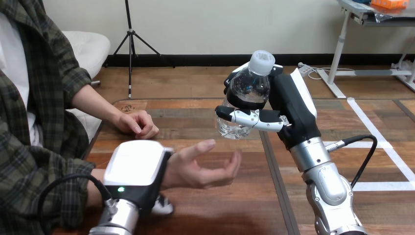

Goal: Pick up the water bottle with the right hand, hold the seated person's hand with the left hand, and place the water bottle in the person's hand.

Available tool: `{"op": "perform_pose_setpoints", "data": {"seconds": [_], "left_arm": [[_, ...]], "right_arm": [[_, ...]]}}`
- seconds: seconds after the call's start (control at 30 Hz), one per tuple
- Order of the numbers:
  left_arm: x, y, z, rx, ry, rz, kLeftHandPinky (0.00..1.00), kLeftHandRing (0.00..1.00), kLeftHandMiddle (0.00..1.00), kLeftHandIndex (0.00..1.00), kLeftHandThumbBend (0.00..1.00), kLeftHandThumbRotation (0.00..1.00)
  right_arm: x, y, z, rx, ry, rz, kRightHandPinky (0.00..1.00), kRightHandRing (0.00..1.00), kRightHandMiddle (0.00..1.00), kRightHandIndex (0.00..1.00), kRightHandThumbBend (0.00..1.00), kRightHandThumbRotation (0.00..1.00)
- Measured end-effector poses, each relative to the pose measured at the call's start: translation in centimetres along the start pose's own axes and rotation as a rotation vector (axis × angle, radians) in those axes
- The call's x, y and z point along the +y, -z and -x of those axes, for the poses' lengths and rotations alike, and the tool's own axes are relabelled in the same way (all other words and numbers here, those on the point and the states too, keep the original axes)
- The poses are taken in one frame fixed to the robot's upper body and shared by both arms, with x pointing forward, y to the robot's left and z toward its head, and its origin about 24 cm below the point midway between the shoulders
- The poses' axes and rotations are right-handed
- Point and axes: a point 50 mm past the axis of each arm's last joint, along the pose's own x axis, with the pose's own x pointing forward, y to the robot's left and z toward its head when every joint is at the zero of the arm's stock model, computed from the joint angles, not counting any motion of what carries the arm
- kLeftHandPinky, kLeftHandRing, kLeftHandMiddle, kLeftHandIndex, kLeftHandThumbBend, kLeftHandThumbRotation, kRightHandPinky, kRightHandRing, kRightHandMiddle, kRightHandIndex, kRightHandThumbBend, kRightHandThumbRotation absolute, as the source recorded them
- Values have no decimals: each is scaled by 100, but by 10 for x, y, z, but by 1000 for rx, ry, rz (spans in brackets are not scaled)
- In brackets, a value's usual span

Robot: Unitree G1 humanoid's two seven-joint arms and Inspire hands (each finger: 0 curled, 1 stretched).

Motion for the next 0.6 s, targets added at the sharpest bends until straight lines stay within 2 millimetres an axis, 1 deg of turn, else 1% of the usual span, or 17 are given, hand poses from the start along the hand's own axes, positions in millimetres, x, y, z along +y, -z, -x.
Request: {"op": "perform_pose_setpoints", "data": {"seconds": [0.13, 0.33, 0.6], "left_arm": [[1, 4, 0, 45, 44, -46, 48, 55, 60, 61, 93, 0], [5, 8, 0, 84, 88, -96, 48, 54, 59, 61, 94, 0], [5, 11, 0, 122, 108, -112, 41, 47, 52, 57, 94, 0]], "right_arm": [[0, 0, 0, 0, 2, -6, 39, 44, 47, 46, 68, 0], [-1, 0, 0, 0, 1, -13, 39, 44, 47, 46, 68, 0], [-1, 0, 0, 3, 1, -19, 40, 44, 47, 46, 68, 0]]}}
